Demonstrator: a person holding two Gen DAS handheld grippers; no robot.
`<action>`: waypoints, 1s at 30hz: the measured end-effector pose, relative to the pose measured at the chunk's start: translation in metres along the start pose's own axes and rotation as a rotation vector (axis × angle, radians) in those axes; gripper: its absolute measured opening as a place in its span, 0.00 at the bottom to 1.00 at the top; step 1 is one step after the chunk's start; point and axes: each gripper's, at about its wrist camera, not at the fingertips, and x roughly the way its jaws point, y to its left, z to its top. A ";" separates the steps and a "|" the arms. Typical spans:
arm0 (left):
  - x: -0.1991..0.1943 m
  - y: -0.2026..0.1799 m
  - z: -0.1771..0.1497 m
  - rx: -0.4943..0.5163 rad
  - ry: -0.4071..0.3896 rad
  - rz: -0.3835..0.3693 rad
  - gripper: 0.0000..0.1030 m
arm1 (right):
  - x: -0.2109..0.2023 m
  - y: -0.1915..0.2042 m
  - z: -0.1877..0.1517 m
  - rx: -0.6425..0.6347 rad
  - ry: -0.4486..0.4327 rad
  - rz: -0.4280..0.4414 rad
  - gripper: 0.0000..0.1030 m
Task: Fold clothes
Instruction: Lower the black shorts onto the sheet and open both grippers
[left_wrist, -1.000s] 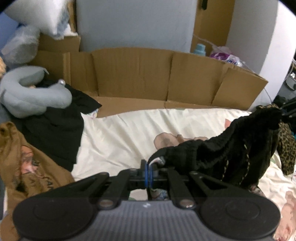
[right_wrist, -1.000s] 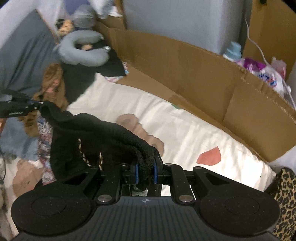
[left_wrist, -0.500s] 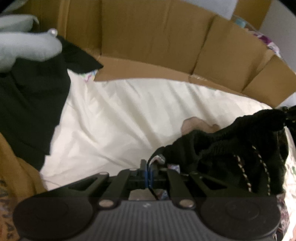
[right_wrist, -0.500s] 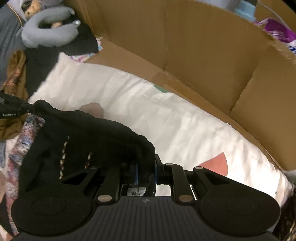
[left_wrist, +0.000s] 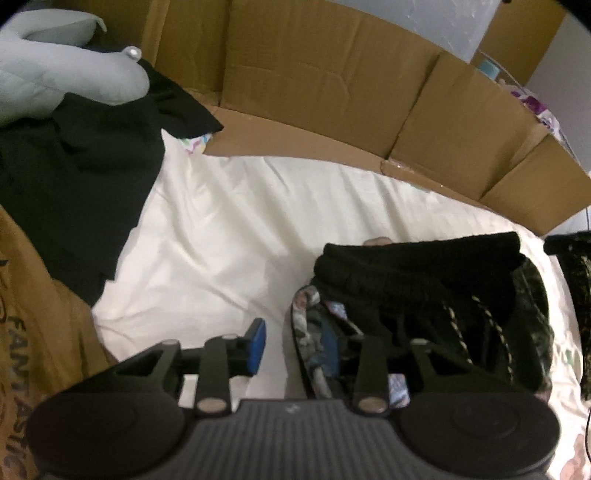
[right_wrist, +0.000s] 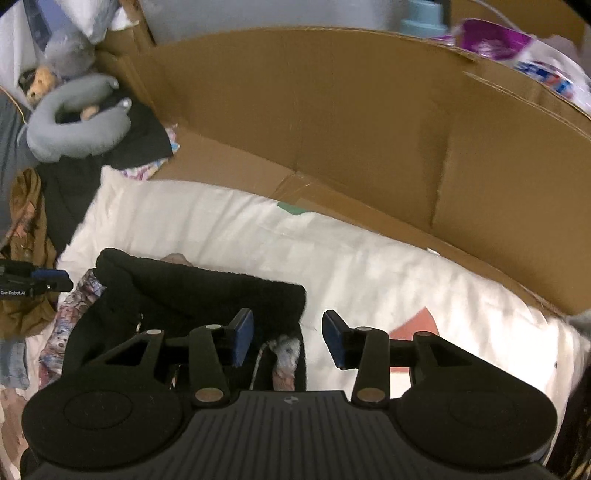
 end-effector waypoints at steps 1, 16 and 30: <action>0.001 0.001 -0.001 -0.003 -0.003 -0.002 0.43 | -0.001 -0.004 -0.005 0.012 -0.005 0.000 0.47; 0.049 0.022 -0.014 -0.173 0.049 -0.137 0.06 | 0.049 -0.027 -0.055 0.196 0.034 0.062 0.07; 0.065 0.041 0.020 -0.027 0.036 0.046 0.07 | 0.065 -0.033 -0.017 -0.019 0.084 -0.086 0.03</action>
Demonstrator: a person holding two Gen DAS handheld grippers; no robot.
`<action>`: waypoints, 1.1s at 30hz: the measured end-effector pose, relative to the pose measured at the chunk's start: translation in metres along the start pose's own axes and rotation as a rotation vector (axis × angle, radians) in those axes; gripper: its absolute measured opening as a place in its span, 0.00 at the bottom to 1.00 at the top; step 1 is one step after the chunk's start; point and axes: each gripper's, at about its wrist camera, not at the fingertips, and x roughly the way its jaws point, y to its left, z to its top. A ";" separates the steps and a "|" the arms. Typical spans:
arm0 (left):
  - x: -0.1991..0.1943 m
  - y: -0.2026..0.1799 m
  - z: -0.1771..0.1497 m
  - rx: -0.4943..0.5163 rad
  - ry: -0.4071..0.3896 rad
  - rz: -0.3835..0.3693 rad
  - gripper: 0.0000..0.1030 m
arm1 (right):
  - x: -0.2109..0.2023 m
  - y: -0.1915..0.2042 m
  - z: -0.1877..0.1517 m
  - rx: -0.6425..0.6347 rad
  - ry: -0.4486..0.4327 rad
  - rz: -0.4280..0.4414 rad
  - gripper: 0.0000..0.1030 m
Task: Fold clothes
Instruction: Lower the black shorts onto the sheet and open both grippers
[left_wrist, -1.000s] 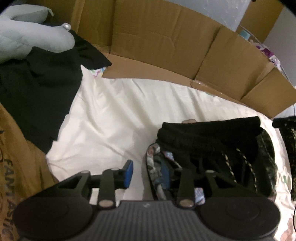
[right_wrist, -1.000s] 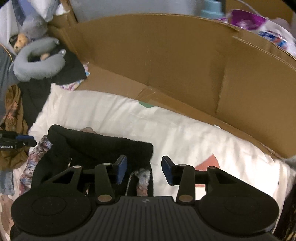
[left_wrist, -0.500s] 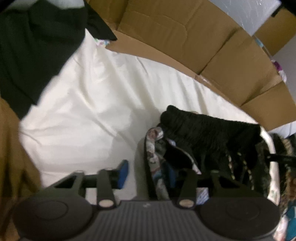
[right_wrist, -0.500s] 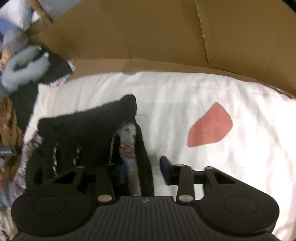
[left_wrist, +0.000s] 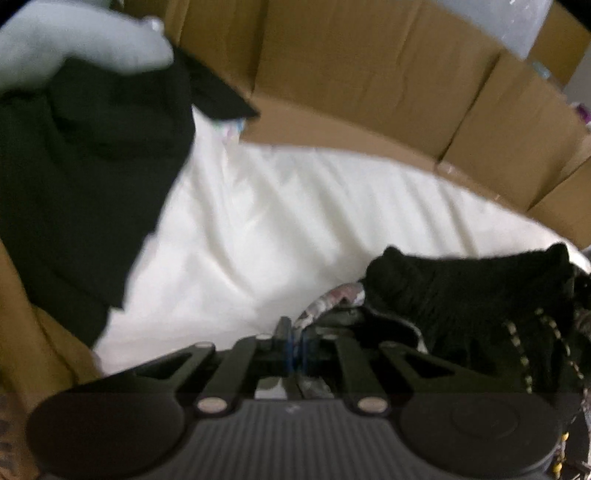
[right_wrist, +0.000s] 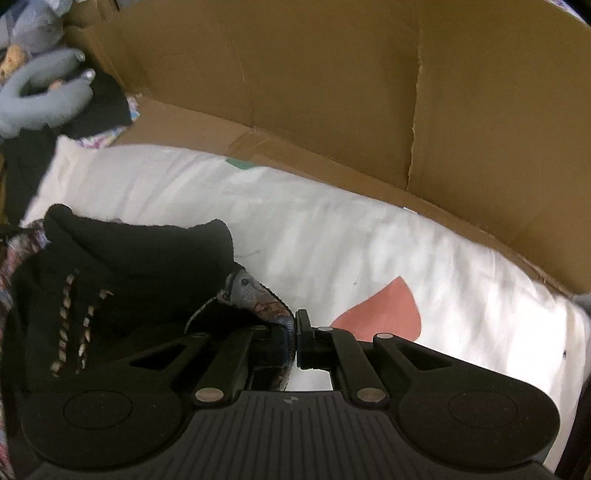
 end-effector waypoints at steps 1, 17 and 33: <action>0.000 0.000 0.001 0.009 0.006 0.008 0.09 | 0.005 0.001 0.000 -0.008 0.009 -0.016 0.04; -0.036 -0.024 0.025 0.158 -0.058 -0.029 0.44 | -0.040 0.008 0.014 -0.037 -0.106 -0.022 0.62; 0.010 -0.056 -0.003 0.491 0.009 -0.033 0.12 | 0.020 0.065 0.000 -0.337 -0.023 -0.049 0.31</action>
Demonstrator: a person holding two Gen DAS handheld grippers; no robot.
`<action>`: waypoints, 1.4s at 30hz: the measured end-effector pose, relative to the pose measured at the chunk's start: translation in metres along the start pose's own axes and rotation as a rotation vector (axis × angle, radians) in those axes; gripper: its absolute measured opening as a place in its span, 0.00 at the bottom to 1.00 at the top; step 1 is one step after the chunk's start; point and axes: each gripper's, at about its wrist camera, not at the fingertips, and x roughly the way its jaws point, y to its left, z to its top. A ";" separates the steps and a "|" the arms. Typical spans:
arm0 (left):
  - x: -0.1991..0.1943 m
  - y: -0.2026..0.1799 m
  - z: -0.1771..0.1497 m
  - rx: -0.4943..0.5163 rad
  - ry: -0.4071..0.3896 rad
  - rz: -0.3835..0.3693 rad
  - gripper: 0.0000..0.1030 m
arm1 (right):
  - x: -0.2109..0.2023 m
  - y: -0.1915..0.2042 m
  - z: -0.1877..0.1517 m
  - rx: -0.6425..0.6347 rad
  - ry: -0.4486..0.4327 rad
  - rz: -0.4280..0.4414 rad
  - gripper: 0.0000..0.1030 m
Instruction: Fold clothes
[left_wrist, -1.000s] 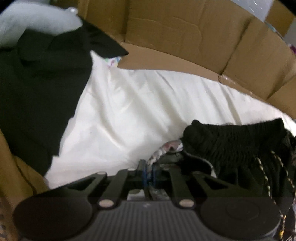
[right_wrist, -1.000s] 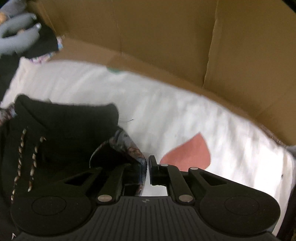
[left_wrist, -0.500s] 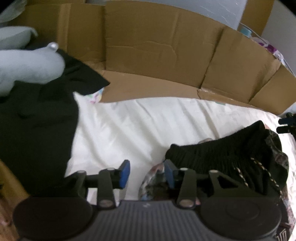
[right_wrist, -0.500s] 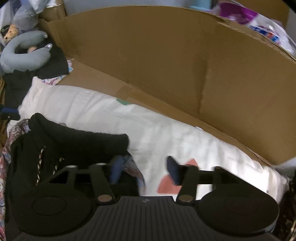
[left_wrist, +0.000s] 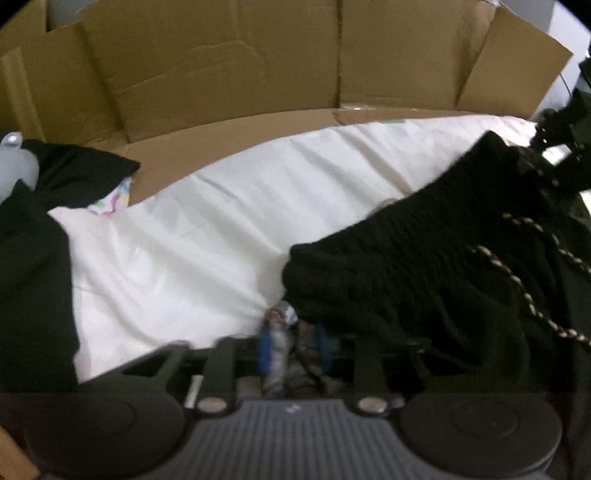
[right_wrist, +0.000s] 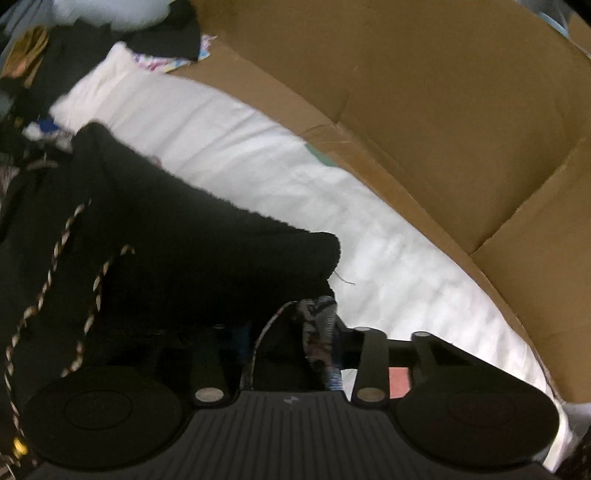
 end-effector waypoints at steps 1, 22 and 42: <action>0.000 -0.001 0.000 -0.005 -0.004 0.006 0.10 | -0.002 -0.003 -0.001 0.031 -0.014 0.006 0.26; -0.001 0.033 -0.003 -0.278 -0.083 0.029 0.09 | 0.007 -0.049 -0.015 0.408 -0.111 0.023 0.07; -0.011 -0.050 0.028 0.116 -0.121 -0.010 0.46 | -0.040 0.012 0.017 0.000 -0.219 -0.048 0.70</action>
